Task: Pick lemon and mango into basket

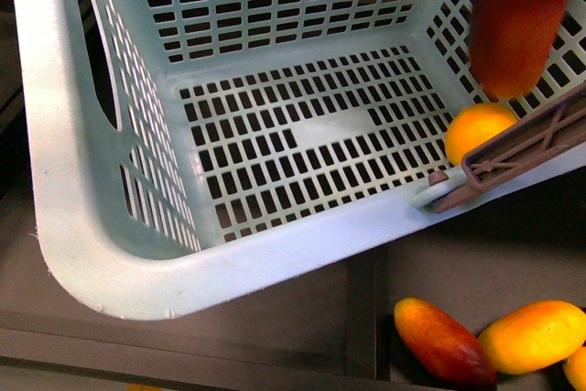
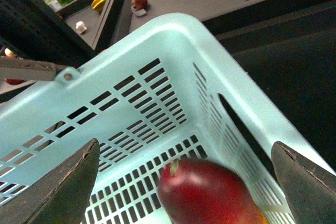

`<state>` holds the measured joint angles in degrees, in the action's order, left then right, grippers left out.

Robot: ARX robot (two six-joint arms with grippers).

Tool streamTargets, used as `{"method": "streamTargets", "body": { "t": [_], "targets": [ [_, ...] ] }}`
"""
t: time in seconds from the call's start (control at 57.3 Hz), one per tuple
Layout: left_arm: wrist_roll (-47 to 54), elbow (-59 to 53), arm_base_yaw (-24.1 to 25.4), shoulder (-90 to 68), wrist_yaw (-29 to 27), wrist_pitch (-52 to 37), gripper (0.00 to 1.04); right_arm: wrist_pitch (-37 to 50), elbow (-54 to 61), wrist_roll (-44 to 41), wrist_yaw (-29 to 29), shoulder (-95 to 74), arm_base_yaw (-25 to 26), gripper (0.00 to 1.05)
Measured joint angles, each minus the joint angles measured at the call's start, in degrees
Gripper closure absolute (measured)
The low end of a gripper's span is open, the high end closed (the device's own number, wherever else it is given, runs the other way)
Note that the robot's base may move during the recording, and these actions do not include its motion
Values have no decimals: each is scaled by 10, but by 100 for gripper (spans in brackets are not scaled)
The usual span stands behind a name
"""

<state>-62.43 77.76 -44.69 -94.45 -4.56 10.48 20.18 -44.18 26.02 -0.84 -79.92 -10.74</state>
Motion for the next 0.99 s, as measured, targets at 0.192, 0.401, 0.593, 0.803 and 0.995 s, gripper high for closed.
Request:
{"method": "streamTargets", "body": {
  "t": [0.192, 0.401, 0.593, 0.803, 0.995],
  "targets": [
    [-3, 0, 0, 0, -1, 0, 98, -58, 17, -13, -37, 75, 56, 9],
    [-1, 0, 0, 0, 2, 0, 98, 161, 124, -168, -36, 93, 60, 32],
    [-2, 0, 0, 0, 1, 0, 98, 222, 246, -245, 3, 176, 91, 74],
    [-2, 0, 0, 0, 0, 0, 98, 225, 311, -255, 8, 236, 106, 103],
    [-2, 0, 0, 0, 1, 0, 98, 206, 360, -257, 8, 303, 106, 103]
  ]
}}
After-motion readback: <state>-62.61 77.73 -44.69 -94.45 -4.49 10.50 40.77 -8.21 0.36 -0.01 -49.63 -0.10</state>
